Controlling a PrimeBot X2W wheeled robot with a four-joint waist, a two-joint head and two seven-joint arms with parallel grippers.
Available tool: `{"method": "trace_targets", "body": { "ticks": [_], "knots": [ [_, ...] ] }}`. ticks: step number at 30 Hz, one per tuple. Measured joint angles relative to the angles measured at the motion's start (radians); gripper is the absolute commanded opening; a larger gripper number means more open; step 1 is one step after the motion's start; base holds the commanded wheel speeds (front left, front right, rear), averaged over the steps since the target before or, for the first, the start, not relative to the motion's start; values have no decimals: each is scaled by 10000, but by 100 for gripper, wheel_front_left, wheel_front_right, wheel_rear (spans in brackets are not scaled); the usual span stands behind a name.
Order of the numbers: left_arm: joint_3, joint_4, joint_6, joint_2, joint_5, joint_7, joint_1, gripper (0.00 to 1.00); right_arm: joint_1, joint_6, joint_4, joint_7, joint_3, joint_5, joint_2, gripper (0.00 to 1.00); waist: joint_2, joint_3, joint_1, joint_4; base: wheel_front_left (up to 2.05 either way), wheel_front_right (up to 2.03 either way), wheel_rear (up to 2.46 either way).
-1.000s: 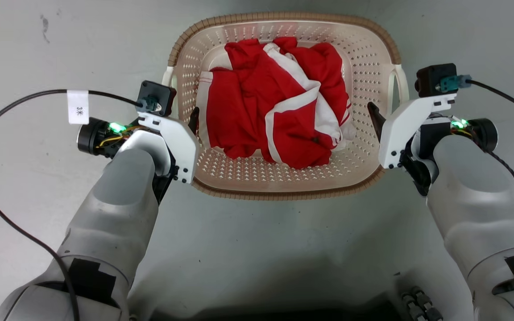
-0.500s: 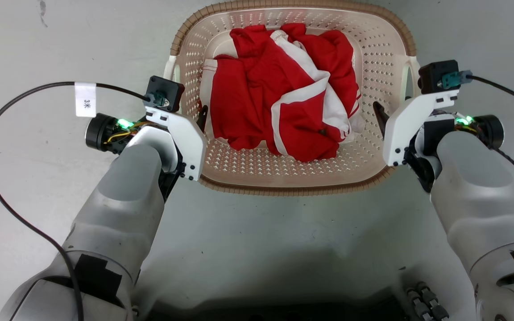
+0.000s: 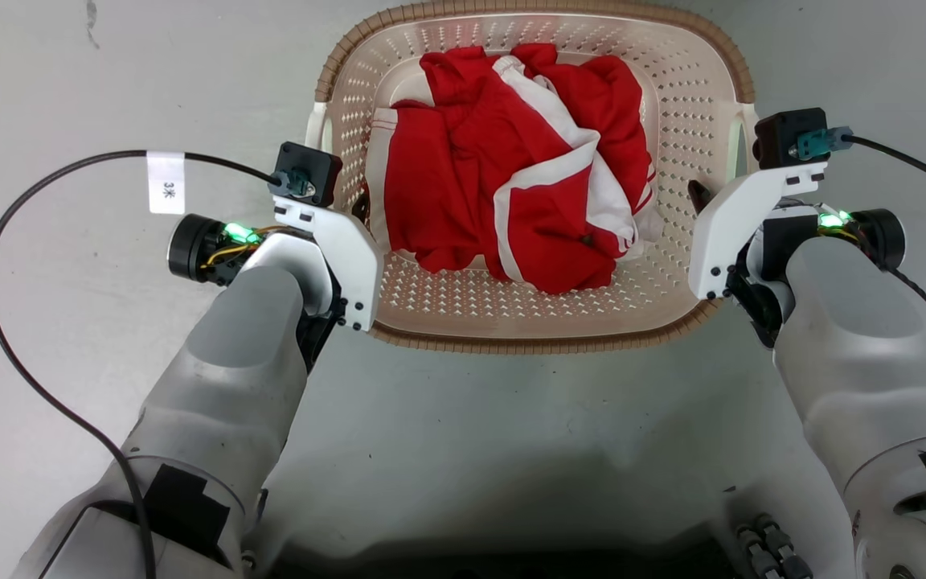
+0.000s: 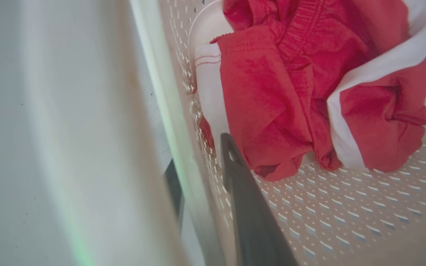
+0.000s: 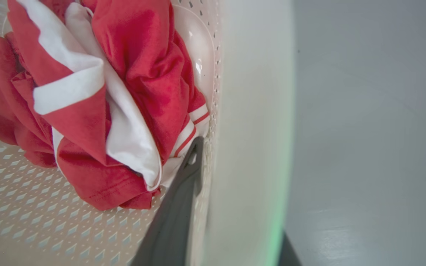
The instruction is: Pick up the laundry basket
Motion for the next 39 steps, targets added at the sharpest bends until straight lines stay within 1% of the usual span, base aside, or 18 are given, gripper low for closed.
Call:
{"method": "trace_targets", "body": {
  "ticks": [7, 11, 17, 21, 31, 39],
  "knots": [
    [-548, -90, 4, 58, -533, 192, 289, 0, 244, 2, 21, 240, -46, -82, 2, 0, 0, -357, 0, 18, 0, 0, 0],
    [-932, -190, 8, 82, -922, 447, 626, 0, 497, 0, 23, 679, 84, -59, 0, 0, 0, -761, 0, 41, 0, 0, 0],
    [-1647, -495, 8, 249, -1528, 978, 1220, 0, 944, 0, 21, 1327, 460, 267, 12, 0, 0, -1558, 0, 60, 0, 0, 0],
    [-2217, -771, 12, 416, -1898, 1191, 1663, 0, 1405, -4, 23, 1643, 995, 813, 8, 0, 0, -2199, 0, 78, 0, 0, 0],
    [-3572, -1615, 42, 955, -3388, 2366, 2852, 0, 2438, -21, -209, 2688, 2763, 2080, -8, 0, 0, -4028, -1, 113, 0, 0, 0],
    [-4579, -2280, 56, 1467, -4523, 2907, 3635, 0, 3198, -23, -332, 3323, 3611, 2869, -8, 0, 0, -5499, -3, 154, 0, 0, 0]
  ]
}}
